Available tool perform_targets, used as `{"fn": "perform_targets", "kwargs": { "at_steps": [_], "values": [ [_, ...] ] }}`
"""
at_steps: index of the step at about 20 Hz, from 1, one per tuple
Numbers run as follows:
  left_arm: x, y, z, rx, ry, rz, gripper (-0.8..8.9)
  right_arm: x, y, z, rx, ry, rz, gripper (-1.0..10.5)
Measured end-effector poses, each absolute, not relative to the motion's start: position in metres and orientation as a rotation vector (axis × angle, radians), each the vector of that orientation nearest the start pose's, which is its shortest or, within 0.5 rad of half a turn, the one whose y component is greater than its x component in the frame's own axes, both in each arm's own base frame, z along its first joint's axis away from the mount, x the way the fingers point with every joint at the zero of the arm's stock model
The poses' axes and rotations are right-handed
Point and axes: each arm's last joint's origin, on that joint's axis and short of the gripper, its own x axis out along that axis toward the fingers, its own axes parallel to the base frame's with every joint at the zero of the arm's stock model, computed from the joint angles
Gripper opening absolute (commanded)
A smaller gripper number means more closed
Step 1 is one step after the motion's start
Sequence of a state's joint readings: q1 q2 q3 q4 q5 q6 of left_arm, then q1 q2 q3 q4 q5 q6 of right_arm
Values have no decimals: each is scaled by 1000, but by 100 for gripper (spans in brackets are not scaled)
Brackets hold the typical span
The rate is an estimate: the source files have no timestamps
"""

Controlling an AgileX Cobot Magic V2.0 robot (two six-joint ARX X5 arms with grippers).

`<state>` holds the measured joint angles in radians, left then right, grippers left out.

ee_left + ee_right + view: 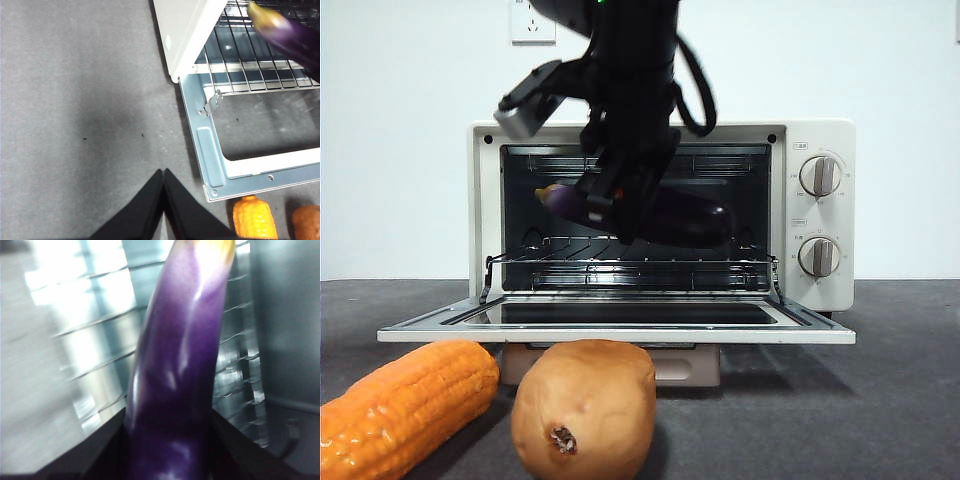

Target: Take the eggplant from the table,put the eggplant in the oven

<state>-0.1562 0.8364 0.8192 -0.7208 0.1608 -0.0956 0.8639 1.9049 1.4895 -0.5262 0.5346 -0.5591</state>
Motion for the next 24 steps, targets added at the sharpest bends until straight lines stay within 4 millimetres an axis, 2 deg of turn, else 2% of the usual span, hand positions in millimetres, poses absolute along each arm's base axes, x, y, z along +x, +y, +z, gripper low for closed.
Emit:
{"fn": "perform_targets", "kwargs": {
  "at_steps": [3, 8, 13, 17, 20, 22, 24],
  "values": [
    [158, -30, 290, -102, 756, -291, 4, 289, 307, 219, -1176, 615, 405, 102],
    [157, -31, 290, -110, 758, -312, 4, 294, 308, 216, -1168, 594, 326, 272],
    [157, -31, 290, -110, 758, -311, 4, 294, 308, 215, -1141, 597, 318, 275],
    [157, -31, 290, -110, 758, -312, 4, 289, 313, 215, -1136, 590, 326, 274],
    [158, -31, 291, -110, 750, -312, 4, 277, 322, 215, -1151, 573, 356, 274],
    [164, -32, 289, -109, 750, -312, 4, 265, 327, 223, -1146, 555, 377, 274],
    [174, -33, 283, -110, 777, -310, 4, 252, 326, 239, -1121, 548, 387, 274]
  ]
}}
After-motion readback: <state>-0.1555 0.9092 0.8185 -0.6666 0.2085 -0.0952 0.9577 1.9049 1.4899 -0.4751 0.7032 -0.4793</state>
